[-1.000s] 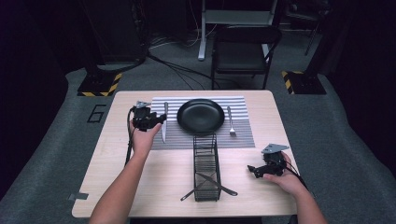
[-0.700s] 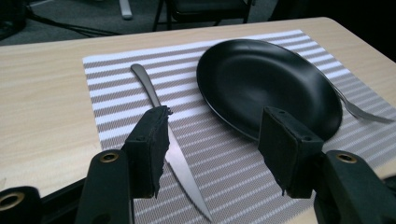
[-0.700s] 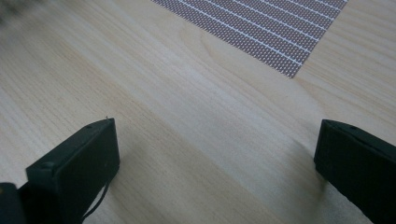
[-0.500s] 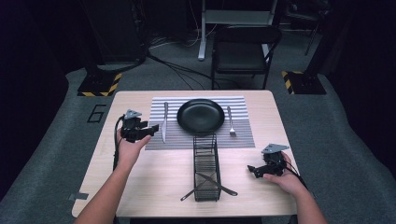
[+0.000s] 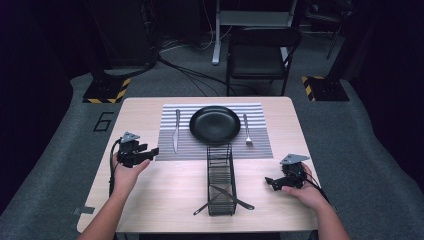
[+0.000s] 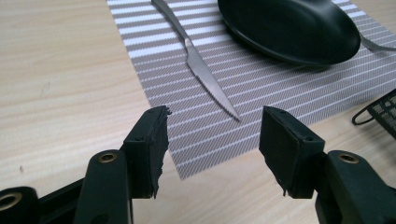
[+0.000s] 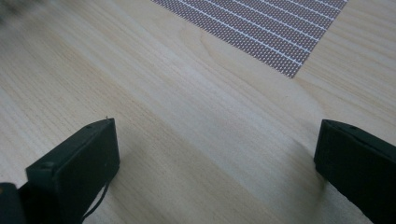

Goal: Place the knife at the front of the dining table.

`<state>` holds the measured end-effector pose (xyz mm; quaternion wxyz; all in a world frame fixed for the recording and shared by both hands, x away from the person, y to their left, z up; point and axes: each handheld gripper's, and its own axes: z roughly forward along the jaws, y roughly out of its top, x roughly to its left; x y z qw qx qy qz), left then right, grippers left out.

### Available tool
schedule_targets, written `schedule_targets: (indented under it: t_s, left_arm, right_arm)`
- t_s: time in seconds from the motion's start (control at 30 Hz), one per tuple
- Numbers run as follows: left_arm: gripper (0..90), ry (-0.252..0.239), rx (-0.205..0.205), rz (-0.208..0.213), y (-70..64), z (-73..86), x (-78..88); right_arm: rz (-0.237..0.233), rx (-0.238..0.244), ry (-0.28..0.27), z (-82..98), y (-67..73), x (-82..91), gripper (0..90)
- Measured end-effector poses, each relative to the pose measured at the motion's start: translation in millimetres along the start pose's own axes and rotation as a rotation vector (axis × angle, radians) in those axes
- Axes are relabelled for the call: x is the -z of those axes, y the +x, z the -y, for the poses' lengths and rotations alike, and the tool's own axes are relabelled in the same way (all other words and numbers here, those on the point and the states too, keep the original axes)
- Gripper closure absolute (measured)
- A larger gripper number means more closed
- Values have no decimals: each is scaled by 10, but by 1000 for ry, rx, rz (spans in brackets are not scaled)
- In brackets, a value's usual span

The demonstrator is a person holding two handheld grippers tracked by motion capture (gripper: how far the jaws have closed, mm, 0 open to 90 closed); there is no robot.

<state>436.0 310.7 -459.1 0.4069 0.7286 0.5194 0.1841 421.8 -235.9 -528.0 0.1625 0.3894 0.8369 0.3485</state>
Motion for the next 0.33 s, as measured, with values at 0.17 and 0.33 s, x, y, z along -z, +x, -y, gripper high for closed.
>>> schedule_targets:
  t_s: [0.17, 0.33]
  left_arm:
    - [422, 18, 22, 2, 50, 178, -24]
    - [420, 30, 42, -5, 99, 290, -75]
  right_arm:
    - [3, -2, 1, 0, 2, 1, 0]
    - [4, -3, 1, 0, 4, 1, 0]
